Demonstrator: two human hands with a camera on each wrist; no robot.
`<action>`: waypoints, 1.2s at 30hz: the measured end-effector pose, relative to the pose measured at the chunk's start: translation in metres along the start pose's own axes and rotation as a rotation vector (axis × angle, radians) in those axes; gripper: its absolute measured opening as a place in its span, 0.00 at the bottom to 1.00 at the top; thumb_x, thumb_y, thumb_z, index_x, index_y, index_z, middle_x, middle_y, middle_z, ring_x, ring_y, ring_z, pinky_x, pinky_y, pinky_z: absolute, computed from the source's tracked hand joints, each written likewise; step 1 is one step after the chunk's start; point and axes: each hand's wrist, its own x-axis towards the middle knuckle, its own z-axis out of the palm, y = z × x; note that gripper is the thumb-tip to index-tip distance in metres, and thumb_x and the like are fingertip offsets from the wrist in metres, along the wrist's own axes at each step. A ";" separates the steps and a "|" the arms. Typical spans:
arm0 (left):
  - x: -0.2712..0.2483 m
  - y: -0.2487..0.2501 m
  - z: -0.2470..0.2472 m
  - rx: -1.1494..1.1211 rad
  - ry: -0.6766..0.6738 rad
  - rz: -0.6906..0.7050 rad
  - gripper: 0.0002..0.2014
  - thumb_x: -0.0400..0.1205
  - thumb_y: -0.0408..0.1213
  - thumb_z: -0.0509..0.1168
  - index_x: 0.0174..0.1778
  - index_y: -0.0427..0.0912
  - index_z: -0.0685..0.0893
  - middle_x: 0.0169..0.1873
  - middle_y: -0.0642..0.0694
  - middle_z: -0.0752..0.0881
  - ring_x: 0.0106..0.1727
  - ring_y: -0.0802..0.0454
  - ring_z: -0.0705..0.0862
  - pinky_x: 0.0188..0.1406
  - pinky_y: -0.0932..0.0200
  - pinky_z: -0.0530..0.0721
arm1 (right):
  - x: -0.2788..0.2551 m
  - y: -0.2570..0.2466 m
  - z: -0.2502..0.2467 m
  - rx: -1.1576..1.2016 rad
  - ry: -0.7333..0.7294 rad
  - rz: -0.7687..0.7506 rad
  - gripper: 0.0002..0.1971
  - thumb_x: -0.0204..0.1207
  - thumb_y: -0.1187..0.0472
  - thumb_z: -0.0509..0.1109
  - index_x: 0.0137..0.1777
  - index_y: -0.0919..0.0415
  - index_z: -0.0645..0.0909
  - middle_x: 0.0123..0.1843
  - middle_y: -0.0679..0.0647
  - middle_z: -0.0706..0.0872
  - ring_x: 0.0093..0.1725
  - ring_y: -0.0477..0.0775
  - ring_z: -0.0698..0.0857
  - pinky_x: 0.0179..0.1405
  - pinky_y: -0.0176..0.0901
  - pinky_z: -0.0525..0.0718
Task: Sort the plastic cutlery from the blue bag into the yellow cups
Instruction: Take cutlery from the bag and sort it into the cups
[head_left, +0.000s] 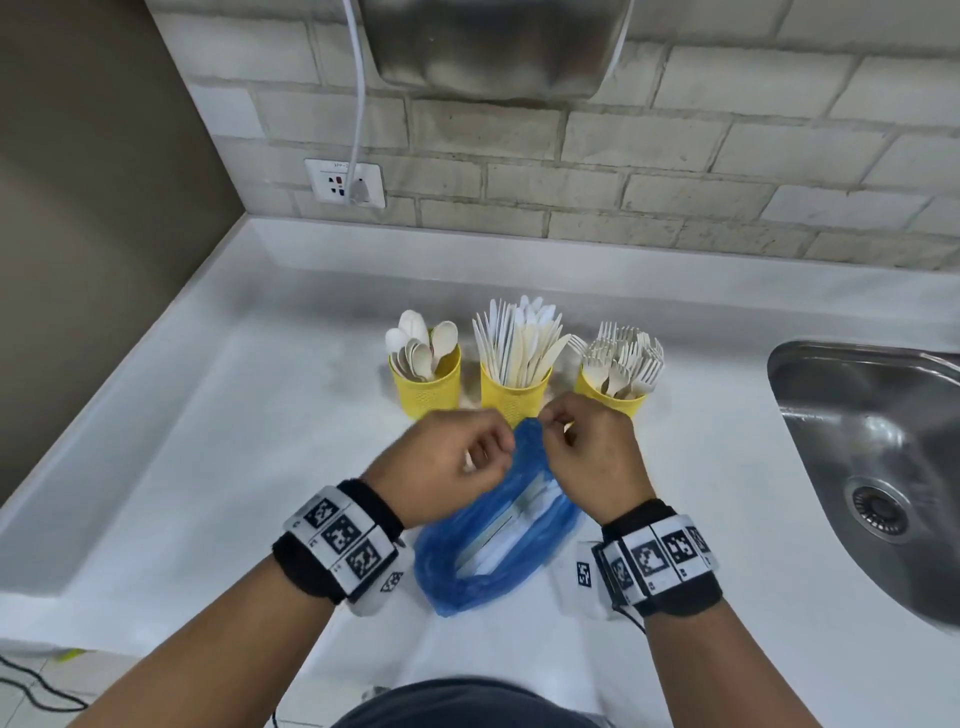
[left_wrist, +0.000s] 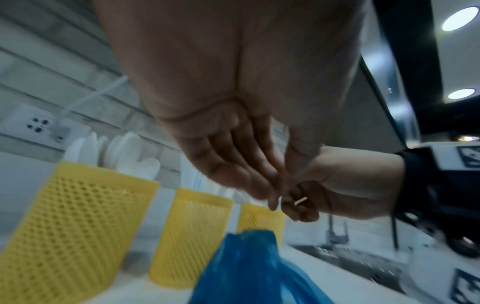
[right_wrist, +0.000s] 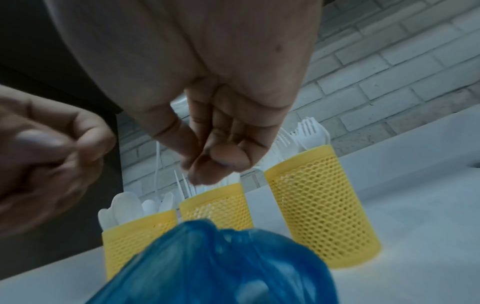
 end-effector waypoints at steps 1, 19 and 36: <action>-0.006 0.000 0.010 0.028 -0.145 -0.013 0.03 0.81 0.40 0.70 0.49 0.51 0.87 0.39 0.57 0.89 0.43 0.58 0.87 0.43 0.66 0.83 | -0.008 0.003 0.002 -0.013 -0.076 0.019 0.07 0.76 0.66 0.69 0.43 0.58 0.88 0.40 0.49 0.91 0.34 0.49 0.85 0.39 0.42 0.83; -0.022 -0.019 0.073 0.549 -0.347 -0.257 0.25 0.84 0.55 0.64 0.71 0.42 0.75 0.65 0.40 0.79 0.65 0.40 0.81 0.56 0.47 0.83 | -0.078 0.031 0.021 -0.257 -0.568 0.058 0.09 0.73 0.71 0.67 0.45 0.62 0.88 0.48 0.56 0.87 0.47 0.59 0.86 0.46 0.44 0.80; -0.010 -0.014 0.103 0.411 -0.291 -0.455 0.13 0.83 0.41 0.66 0.59 0.36 0.82 0.55 0.39 0.88 0.56 0.40 0.89 0.53 0.50 0.88 | -0.084 0.029 0.021 -0.207 -0.557 0.028 0.06 0.78 0.65 0.62 0.48 0.54 0.79 0.46 0.53 0.86 0.45 0.55 0.82 0.47 0.49 0.82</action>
